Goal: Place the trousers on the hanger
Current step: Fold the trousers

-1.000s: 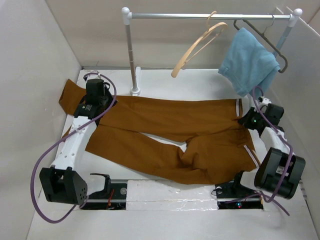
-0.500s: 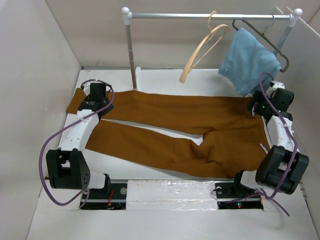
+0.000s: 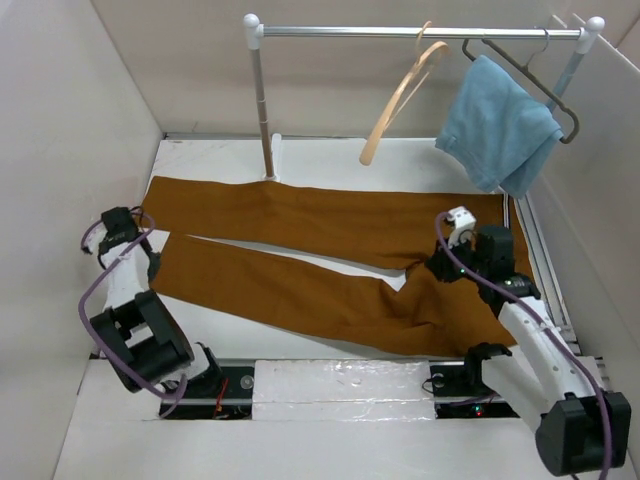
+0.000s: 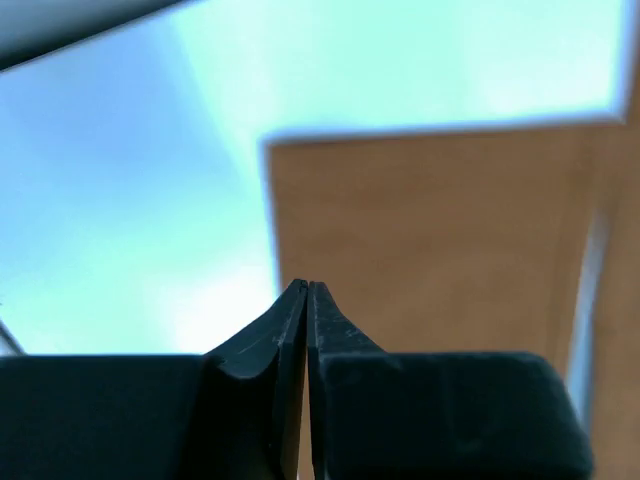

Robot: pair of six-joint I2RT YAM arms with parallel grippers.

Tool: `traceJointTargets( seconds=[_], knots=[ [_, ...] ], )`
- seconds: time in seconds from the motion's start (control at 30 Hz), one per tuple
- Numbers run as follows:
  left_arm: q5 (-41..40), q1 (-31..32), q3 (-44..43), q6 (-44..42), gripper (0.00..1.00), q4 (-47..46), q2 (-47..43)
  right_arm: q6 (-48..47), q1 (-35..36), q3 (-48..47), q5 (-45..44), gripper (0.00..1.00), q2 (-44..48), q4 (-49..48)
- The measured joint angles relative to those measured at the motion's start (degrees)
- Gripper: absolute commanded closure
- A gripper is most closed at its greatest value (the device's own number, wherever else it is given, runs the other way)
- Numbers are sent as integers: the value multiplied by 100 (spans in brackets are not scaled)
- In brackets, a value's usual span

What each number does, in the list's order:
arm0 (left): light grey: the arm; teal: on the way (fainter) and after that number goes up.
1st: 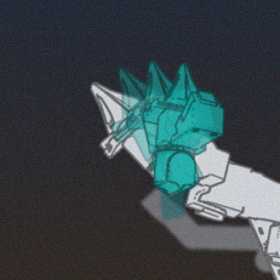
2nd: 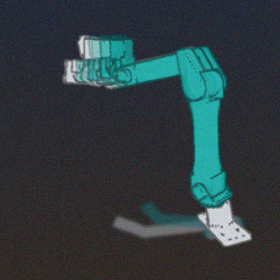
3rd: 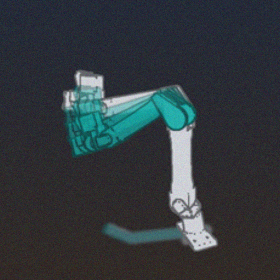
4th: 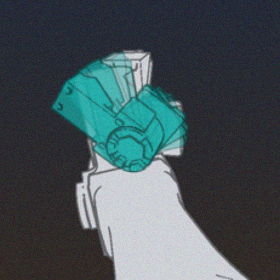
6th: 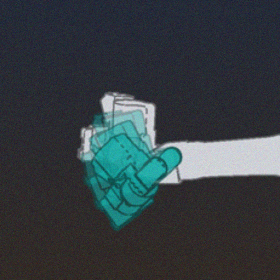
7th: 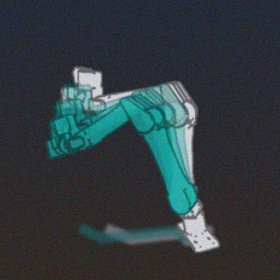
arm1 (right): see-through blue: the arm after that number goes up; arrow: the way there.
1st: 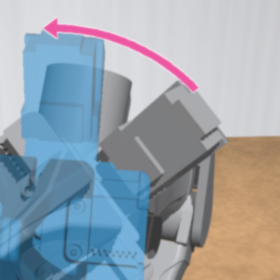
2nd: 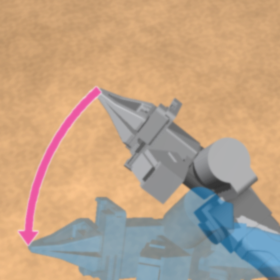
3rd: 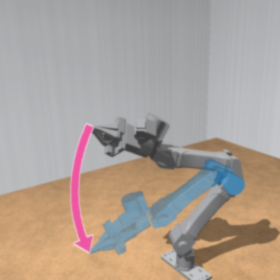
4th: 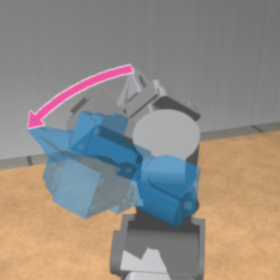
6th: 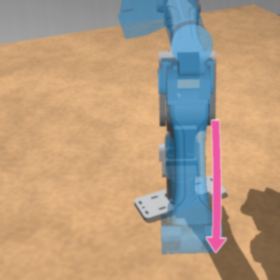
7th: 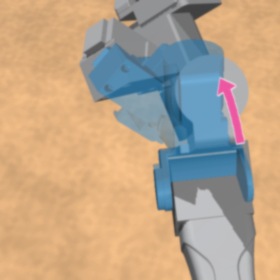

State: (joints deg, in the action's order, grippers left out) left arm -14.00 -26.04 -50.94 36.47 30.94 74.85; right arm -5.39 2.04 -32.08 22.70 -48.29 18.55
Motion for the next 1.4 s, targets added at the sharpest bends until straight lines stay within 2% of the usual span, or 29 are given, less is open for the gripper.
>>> traceJointTargets(
  seconds=[0.03, 0.07, 0.1, 0.2, 0.3, 0.53, 0.67, 0.7, 0.73, 0.77, 0.8, 1.03, 1.13, 1.23, 1.3, 1.4],
  knots=[
    [66, -216, 0, -2, 97, 7, 98, -20, 254, 42, 28, 62, -11, 31],
    [136, -481, 2, -17, 81, 11, 225, -31, 570, 79, 46, 59, -17, 44],
    [205, -756, 24, -52, 76, -13, 367, -39, 769, 96, 57, 57, -15, 42],
    [376, -1353, 164, -179, 53, -66, 697, -149, 1106, 76, 114, 53, -20, 48],
    [498, -1451, 212, -243, 52, -98, 966, -345, 1191, -7, 227, 52, -98, 70],
    [828, -1161, 323, -365, 51, -610, 1178, -627, 1373, -203, 483, 53, -339, 76],
    [957, -1145, 522, -468, 51, -1043, 1088, -643, 1683, -203, 466, 53, -426, 83],
    [979, -1145, 568, -496, 55, -1152, 1060, -640, 1753, -203, 435, 53, -435, 85],
    [1005, -1145, 592, -518, 64, -1239, 1054, -625, 1805, -203, 400, 52, -435, 90],
    [1038, -1145, 597, -551, 91, -1314, 1062, -605, 1843, -201, 365, 52, -426, 94],
    [1126, -1147, 592, -562, 100, -1403, 1104, -564, 1869, -199, 317, 51, -417, 94],
    [1672, -1152, 535, -763, 100, -1473, 1093, -422, 1587, -142, -208, 41, -380, 350],
    [1834, -1139, 538, -664, 100, -1182, 387, -426, 1145, -131, -372, 38, -439, 422],
    [2022, -1113, 468, -385, 100, -909, -824, -428, 678, -131, -417, 38, -667, 420],
    [2081, -1073, 109, -238, 100, -516, -1351, -426, 385, -131, -433, 38, -846, 433],
    [1792, -796, -826, -63, 100, 52, -1554, -422, 68, -131, -579, 40, -1054, 466]
  ],
)
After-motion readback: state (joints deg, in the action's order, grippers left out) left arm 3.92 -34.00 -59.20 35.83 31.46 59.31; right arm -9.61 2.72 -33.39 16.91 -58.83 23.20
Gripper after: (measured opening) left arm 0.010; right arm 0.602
